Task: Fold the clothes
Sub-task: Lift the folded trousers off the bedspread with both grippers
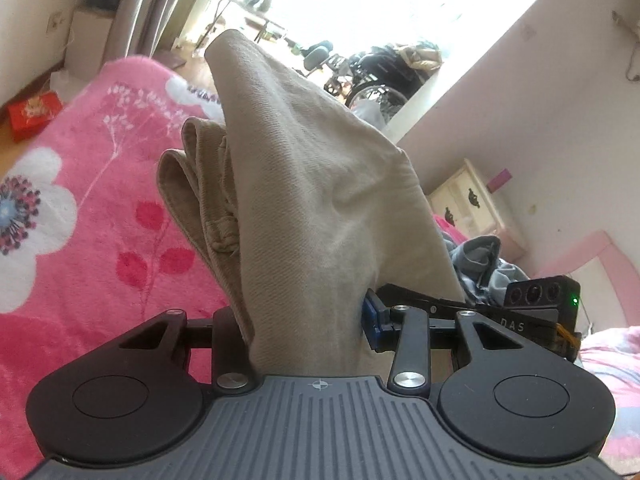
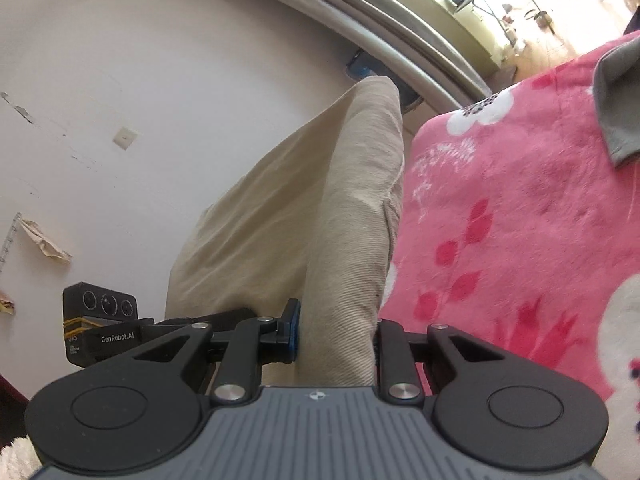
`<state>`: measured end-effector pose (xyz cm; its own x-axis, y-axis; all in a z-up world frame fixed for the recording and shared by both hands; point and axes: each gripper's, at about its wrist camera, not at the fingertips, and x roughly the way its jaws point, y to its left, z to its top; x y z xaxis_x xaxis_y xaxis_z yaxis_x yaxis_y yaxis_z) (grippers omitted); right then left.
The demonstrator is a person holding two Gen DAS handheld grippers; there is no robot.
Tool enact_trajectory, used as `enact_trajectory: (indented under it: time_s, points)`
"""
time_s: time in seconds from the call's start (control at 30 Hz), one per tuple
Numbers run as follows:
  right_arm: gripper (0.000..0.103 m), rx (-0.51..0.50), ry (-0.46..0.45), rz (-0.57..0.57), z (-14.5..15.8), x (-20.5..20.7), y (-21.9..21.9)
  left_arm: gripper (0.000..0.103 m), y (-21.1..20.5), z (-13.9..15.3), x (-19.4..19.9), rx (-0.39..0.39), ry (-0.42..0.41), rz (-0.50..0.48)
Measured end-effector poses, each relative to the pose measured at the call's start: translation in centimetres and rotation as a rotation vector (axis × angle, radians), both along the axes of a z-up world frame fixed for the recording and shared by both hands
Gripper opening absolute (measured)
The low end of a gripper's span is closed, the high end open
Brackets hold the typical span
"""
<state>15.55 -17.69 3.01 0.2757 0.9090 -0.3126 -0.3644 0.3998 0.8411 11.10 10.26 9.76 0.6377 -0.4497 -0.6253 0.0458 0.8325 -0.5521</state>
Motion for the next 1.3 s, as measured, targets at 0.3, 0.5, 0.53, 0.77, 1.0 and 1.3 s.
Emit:
enact_trajectory:
  time_s: [0.3, 0.5, 0.53, 0.77, 1.0, 1.3]
  points:
    - [0.023, -0.119, 0.120, -0.088, -5.8, 3.4, 2.4, 0.041, 5.5, -11.7, 7.0, -0.143, 0.161, -0.019]
    - [0.023, -0.149, 0.156, -0.176, -6.9, 9.8, 8.1, 0.041, 12.7, -12.5, 15.6, -0.149, 0.125, -0.073]
    - [0.023, -0.147, 0.148, -0.191, -6.8, 11.3, 9.4, 0.041, 13.9, -12.3, 17.1, -0.141, 0.112, -0.076]
    - [0.023, -0.129, 0.108, -0.301, -6.9, 21.5, 18.2, 0.041, 20.8, -11.1, 27.8, -0.036, 0.076, -0.093]
    - [0.023, -0.072, 0.090, -0.384, -9.2, 28.1, 22.9, 0.057, 24.2, -11.1, 34.6, 0.056, 0.035, -0.128]
    - [0.037, -0.085, 0.112, -0.383, -16.6, 31.6, 23.7, 0.070, 26.5, -18.7, 34.8, 0.047, 0.120, 0.066]
